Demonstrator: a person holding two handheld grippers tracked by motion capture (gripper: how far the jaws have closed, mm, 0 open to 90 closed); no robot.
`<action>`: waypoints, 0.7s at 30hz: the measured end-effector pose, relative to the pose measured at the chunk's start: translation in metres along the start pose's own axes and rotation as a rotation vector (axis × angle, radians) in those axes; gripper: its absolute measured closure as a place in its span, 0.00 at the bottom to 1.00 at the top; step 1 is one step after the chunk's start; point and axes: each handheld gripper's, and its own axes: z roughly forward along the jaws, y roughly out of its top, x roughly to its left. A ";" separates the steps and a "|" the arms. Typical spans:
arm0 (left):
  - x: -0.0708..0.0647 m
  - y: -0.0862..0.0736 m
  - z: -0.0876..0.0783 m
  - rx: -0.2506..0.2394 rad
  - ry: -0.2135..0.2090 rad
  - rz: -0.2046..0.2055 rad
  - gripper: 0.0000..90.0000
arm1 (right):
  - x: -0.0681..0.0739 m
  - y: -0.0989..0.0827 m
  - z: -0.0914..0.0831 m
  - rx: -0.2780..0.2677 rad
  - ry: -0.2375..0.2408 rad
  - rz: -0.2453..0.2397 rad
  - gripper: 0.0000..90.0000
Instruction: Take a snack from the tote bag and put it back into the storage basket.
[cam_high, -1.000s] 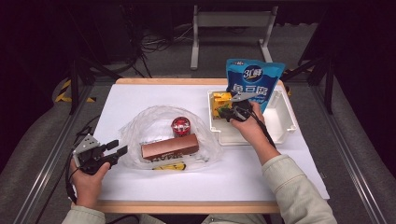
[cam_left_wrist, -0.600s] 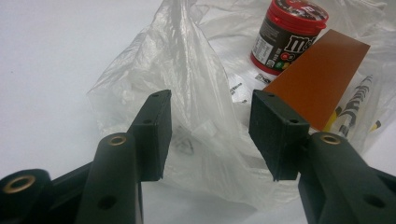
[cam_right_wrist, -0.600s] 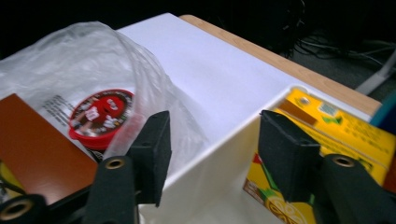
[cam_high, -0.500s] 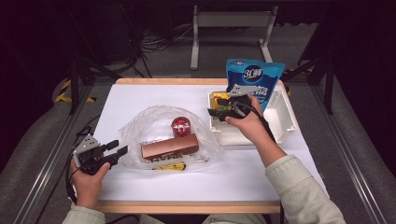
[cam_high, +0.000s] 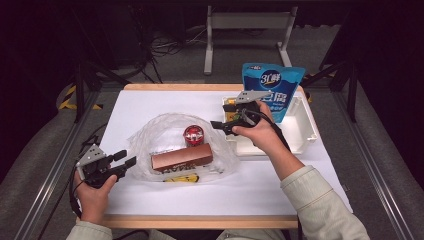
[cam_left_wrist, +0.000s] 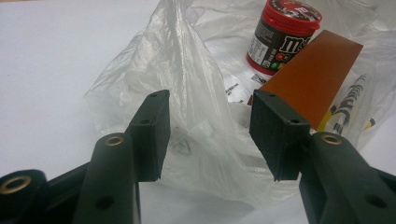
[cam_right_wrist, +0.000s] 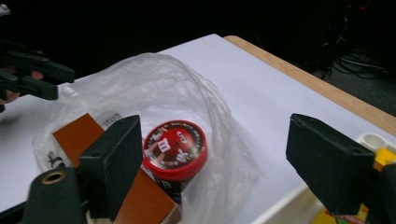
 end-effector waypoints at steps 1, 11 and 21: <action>0.000 0.000 0.000 0.000 0.000 0.000 0.54 | 0.003 0.002 0.001 -0.002 0.011 -0.004 0.20; 0.000 0.000 0.001 0.004 -0.001 0.000 0.54 | 0.019 0.015 0.013 0.013 0.058 -0.050 0.24; 0.000 0.000 0.002 0.001 0.000 -0.006 0.54 | 0.027 0.020 0.033 0.036 0.082 -0.070 0.25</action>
